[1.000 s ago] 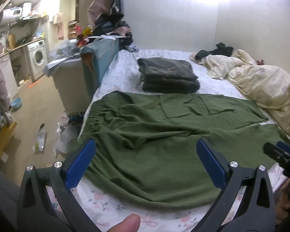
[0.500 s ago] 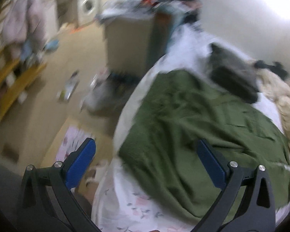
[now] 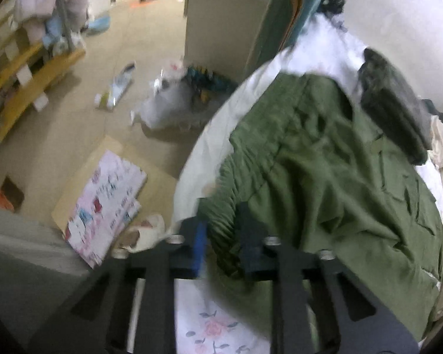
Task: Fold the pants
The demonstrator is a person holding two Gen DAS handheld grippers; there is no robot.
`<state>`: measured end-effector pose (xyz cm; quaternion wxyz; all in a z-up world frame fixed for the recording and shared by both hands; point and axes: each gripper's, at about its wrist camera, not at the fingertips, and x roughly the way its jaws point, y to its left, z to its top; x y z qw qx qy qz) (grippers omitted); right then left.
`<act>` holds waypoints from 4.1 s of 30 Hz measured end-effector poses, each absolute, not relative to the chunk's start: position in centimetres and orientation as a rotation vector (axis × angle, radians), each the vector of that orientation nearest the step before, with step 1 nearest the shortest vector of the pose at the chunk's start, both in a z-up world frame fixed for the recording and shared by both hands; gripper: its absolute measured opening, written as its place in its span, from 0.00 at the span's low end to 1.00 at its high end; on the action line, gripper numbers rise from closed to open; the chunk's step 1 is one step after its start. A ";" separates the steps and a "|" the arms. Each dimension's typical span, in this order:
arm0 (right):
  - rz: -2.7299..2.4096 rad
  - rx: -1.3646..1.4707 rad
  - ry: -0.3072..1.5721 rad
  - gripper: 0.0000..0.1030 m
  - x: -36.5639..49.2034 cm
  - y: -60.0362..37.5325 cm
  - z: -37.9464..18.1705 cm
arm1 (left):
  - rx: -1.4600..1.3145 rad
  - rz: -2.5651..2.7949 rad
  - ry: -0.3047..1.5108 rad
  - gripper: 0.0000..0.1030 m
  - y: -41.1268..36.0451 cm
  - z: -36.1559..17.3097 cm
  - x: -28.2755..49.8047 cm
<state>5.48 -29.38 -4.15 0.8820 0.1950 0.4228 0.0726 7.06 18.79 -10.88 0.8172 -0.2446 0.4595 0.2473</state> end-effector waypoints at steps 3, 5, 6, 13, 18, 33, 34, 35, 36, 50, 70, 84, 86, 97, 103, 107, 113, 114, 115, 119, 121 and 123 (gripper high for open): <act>0.150 0.411 0.896 1.00 5.6 -29.3 -4.5 | -0.472 0.462 0.918 0.08 18.5 -7.8 7.3; 0.156 0.412 0.903 1.00 5.6 -29.3 -4.7 | -0.395 0.432 0.897 0.08 17.9 -5.9 7.7; 0.162 0.419 0.912 1.00 5.7 -29.3 -4.9 | -0.369 0.428 0.899 0.08 17.8 -5.5 7.9; 0.265 0.729 1.187 1.00 5.6 -29.9 -11.7 | -0.330 0.446 0.945 0.08 17.6 -5.6 8.3; 0.077 0.923 1.284 1.00 5.3 -31.8 -17.4 | -0.315 0.484 0.999 0.08 17.1 -7.1 8.5; -0.799 1.126 0.842 0.73 8.0 -58.6 -16.3 | -0.265 0.498 1.076 0.08 16.1 -8.1 10.0; -0.827 1.124 0.832 0.73 8.4 -59.8 -16.4 | -0.271 0.500 1.079 0.08 16.3 -8.1 9.9; -0.862 1.117 0.820 0.73 8.7 -60.8 -16.2 | -0.273 0.503 1.081 0.08 16.3 -8.2 9.9; -0.890 1.108 0.810 0.73 9.2 -62.0 -16.3 | -0.273 0.507 1.085 0.08 16.3 -8.3 9.9; -1.000 0.924 0.633 0.02 11.7 -65.7 -11.0 | -0.333 0.500 1.075 0.08 17.6 -8.0 9.6; -0.617 0.720 0.846 0.02 27.6 -64.2 -0.5 | -0.471 0.348 1.144 0.08 22.3 -2.6 21.0; -0.599 0.387 1.119 0.02 51.8 -61.6 -10.4 | -0.253 0.371 1.311 0.09 22.9 -8.8 39.4; -0.595 0.363 1.134 0.02 53.0 -61.0 -11.9 | -0.231 0.366 1.320 0.09 22.7 -9.9 40.4; -0.340 0.122 1.107 0.72 53.8 -54.5 -9.3 | -0.320 0.257 1.088 0.83 23.8 -7.0 36.7; 0.112 -0.010 1.029 0.72 49.5 -40.6 -5.9 | -0.216 0.196 1.072 0.88 24.9 -6.4 32.2; 0.457 -0.027 1.044 0.72 46.7 -27.0 -6.1 | -0.202 0.046 1.127 0.89 25.6 -8.1 30.1; 0.805 -0.190 1.041 0.72 43.1 -5.7 -8.0 | -0.078 -0.160 1.152 0.90 24.5 -11.8 28.6; 0.830 -0.222 1.046 0.72 42.9 -3.0 -8.4 | -0.076 -0.207 1.158 0.90 24.3 -12.4 28.5; 0.858 -0.259 1.049 0.72 42.6 -0.2 -8.9 | -0.071 -0.241 1.159 0.90 24.2 -12.9 28.4; 0.899 -0.342 1.066 0.72 42.1 6.5 -10.9 | -0.017 -0.317 1.123 0.90 23.7 -14.0 28.3; 0.954 -0.338 1.110 0.72 41.9 8.4 -12.0 | -0.040 -0.350 1.112 0.90 23.8 -14.3 28.6; 1.027 -0.324 1.152 0.54 42.2 10.1 -12.9 | -0.051 -0.384 1.108 0.90 23.8 -14.4 29.0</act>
